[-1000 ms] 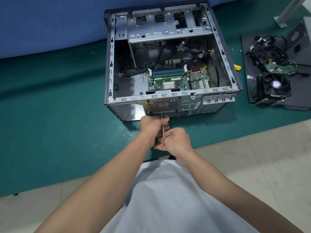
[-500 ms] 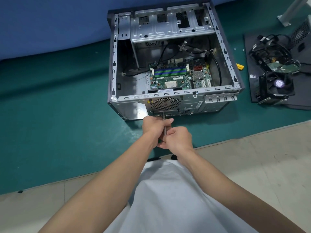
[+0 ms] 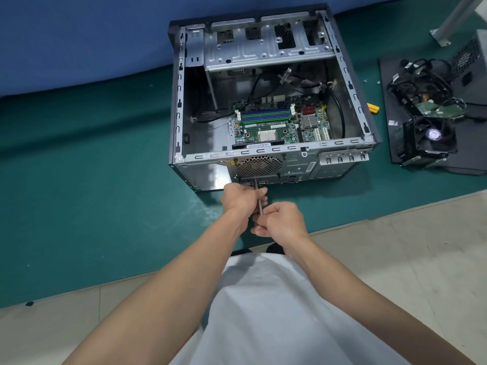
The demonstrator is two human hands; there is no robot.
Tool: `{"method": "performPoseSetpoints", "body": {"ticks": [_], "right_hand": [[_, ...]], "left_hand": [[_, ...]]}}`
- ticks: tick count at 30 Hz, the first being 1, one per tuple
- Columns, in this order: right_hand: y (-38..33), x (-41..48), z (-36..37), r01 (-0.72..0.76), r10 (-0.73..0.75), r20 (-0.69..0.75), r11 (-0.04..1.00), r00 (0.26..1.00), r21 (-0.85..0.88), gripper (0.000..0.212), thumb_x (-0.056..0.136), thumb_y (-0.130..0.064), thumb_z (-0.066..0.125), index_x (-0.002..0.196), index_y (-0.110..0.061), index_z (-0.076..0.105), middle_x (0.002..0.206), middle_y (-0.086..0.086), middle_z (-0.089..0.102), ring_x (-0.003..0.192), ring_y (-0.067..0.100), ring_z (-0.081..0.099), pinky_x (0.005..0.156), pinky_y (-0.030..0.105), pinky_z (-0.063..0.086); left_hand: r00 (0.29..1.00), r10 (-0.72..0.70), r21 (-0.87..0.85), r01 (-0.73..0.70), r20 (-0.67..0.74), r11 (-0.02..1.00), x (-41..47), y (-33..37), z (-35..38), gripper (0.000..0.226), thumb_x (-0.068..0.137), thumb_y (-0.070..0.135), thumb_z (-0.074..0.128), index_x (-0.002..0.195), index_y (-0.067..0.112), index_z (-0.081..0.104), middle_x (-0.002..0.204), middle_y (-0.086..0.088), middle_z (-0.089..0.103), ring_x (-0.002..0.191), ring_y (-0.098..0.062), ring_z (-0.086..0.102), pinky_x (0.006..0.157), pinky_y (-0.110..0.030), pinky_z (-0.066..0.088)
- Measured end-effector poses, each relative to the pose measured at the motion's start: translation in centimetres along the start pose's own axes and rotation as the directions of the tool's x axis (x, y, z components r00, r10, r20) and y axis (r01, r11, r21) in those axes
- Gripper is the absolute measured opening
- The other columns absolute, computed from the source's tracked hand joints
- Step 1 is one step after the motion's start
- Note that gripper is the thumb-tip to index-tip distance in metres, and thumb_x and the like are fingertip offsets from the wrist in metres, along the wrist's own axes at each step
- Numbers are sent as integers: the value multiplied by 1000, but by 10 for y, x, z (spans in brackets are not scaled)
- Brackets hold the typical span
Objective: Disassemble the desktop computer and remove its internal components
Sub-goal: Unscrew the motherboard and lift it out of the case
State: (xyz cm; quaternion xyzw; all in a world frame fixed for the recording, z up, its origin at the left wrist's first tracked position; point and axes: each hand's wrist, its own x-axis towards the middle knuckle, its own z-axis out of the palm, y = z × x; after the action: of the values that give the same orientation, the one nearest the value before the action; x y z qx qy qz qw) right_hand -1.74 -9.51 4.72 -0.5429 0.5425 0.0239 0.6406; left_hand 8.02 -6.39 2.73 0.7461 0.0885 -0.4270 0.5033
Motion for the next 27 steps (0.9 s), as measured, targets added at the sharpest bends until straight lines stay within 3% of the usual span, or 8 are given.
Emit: {"method": "performPoseSetpoints", "body": {"ticks": [4,9,12,16,19,22,27], "right_hand": [[-3,1,-6,-54,7,211,974,978,219,10,93,1,53,90,5,61,68,13,68,60,18,68,53,21,51],[1,0,3,59,-64,-28,986,998,-156,14,83,-5,61,72,-12,65,55,2,68,52,10,63,55,27,47],[1,1,2,70,-68,27,994,997,-86,15,84,-2,58,74,-10,67,62,6,69,52,13,62,55,30,46],[0,3,-1,16,-35,169,994,985,112,12,92,1,53,90,-1,64,71,10,66,54,12,60,54,24,47],[5,4,4,68,-66,31,996,997,-49,16,88,-4,58,75,-10,66,67,6,67,54,11,59,57,27,48],[4,3,4,69,-73,-45,993,996,-100,14,85,-9,64,73,-17,64,70,3,68,58,13,59,62,30,50],[0,0,-2,-46,18,192,989,981,141,12,94,-6,52,93,-6,65,78,8,68,62,13,61,58,24,52]], "left_hand": [[984,-67,-78,81,163,994,0,4,-5,13,96,8,58,94,-4,63,70,-12,72,59,-23,69,56,-30,57],[993,-13,-11,14,114,1000,-3,2,-5,17,78,8,79,81,-2,65,67,-12,70,55,-23,65,55,-31,55],[996,-32,-17,33,82,999,-4,1,-2,12,82,6,74,77,-1,66,62,-10,69,51,-22,63,57,-33,50],[988,-69,-47,76,141,996,0,3,-6,12,95,9,57,90,0,64,75,-11,73,60,-23,67,64,-33,52],[988,-39,-10,41,152,999,-1,4,-7,9,91,10,65,87,2,64,77,-10,72,59,-20,67,55,-29,54],[999,12,43,-14,50,999,-1,2,-6,13,79,6,77,77,2,65,68,-11,71,60,-23,67,62,-33,58],[989,-62,-49,69,132,996,-2,4,-6,9,95,6,58,91,-1,63,78,-14,73,62,-24,68,52,-29,56]]}}
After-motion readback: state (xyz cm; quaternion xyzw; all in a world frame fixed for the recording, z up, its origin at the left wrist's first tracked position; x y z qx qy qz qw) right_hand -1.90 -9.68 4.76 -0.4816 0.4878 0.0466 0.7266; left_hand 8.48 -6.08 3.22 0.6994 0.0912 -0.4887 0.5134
